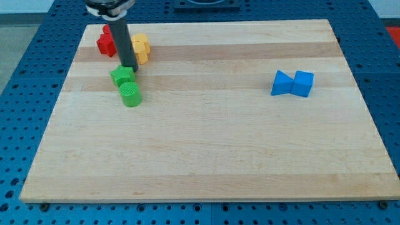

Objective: Move arm away from green star

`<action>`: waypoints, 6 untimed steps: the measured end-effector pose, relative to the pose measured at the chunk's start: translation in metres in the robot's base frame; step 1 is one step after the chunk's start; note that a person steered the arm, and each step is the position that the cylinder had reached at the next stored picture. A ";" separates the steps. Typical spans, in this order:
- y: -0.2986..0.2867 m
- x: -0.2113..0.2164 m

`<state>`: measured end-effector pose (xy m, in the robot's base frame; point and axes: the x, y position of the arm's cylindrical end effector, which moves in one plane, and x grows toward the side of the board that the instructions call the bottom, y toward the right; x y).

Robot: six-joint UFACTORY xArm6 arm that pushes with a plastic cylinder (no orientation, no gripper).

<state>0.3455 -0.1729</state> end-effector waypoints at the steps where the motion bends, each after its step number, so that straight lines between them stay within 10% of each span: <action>1: 0.000 0.000; 6: 0.093 0.020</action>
